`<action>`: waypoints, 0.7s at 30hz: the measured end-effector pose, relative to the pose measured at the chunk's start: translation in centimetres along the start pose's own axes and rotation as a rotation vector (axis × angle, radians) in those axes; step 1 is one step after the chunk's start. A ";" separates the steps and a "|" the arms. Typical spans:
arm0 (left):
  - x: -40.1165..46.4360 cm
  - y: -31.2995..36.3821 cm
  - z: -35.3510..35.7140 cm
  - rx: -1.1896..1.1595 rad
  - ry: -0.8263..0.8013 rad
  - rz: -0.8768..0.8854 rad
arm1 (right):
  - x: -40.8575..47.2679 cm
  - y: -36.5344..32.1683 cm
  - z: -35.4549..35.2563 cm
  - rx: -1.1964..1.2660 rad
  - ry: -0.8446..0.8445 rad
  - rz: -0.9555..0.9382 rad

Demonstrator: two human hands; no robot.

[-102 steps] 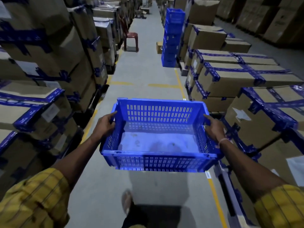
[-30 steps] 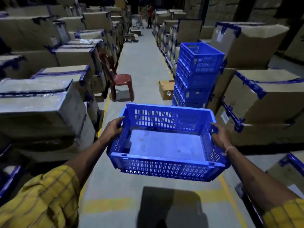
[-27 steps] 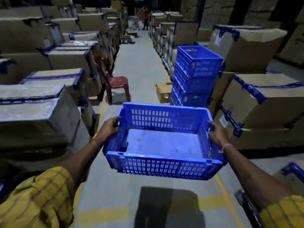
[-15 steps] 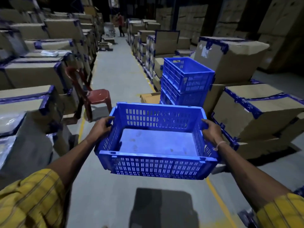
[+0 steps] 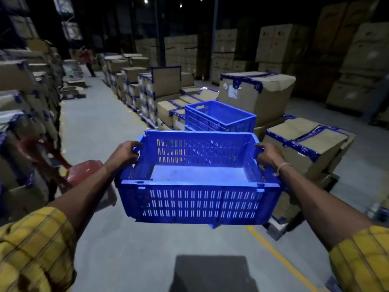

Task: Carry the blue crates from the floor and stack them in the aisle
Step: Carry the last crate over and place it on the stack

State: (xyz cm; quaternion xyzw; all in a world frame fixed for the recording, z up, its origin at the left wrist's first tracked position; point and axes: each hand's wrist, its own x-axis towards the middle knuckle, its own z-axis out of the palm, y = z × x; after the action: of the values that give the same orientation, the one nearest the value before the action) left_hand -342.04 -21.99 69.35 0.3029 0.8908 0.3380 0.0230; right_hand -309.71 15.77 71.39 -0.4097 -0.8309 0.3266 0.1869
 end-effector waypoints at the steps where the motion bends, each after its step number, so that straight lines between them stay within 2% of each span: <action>1: 2.1 -0.4 -0.9 -0.013 -0.008 0.018 | 0.7 -1.3 0.1 -0.004 0.010 0.003; 9: 18.8 -1.5 -5.2 -0.005 -0.048 0.134 | 8.4 -9.8 1.4 -0.095 0.071 0.016; 18: 32.7 -1.8 -5.5 0.062 -0.070 0.276 | 15.7 -15.9 3.8 -0.124 0.238 0.059; 21: 36.7 -1.8 -5.3 0.008 -0.094 0.272 | 18.0 -17.6 4.7 -0.156 0.267 0.080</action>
State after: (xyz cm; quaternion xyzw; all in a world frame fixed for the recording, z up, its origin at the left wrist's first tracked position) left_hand -374.20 -5.77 78.30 0.4363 0.8408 0.3199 0.0173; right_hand -332.93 20.50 81.04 -0.4955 -0.8046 0.2107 0.2504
